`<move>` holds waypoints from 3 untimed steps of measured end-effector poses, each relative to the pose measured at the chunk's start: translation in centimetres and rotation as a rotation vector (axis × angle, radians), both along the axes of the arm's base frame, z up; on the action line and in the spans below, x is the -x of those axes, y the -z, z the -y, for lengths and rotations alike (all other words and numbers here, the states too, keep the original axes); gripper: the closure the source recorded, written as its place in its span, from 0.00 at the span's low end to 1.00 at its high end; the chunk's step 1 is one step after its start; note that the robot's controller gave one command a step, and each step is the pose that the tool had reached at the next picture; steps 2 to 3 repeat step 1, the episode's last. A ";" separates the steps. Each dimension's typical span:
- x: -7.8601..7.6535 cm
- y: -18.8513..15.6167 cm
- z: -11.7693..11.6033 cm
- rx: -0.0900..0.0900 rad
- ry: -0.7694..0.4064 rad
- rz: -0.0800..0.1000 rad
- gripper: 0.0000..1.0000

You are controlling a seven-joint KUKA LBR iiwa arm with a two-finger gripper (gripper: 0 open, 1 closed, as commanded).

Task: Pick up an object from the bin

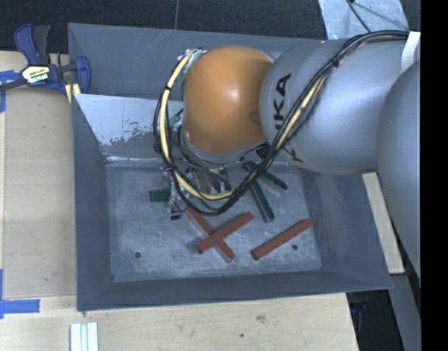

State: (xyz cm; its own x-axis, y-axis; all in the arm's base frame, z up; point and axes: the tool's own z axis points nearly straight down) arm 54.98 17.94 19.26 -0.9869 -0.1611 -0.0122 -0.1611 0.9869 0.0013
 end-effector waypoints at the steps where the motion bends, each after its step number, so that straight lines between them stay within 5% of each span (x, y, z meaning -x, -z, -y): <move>1: -0.6 -6.4 -2.0 0.002 0.025 -0.008 1.00; 3: -0.6 -6.4 -2.0 0.002 0.025 -0.008 1.00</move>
Offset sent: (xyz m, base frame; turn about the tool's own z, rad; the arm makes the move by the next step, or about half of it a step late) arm 0.0053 0.0198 0.0628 0.0260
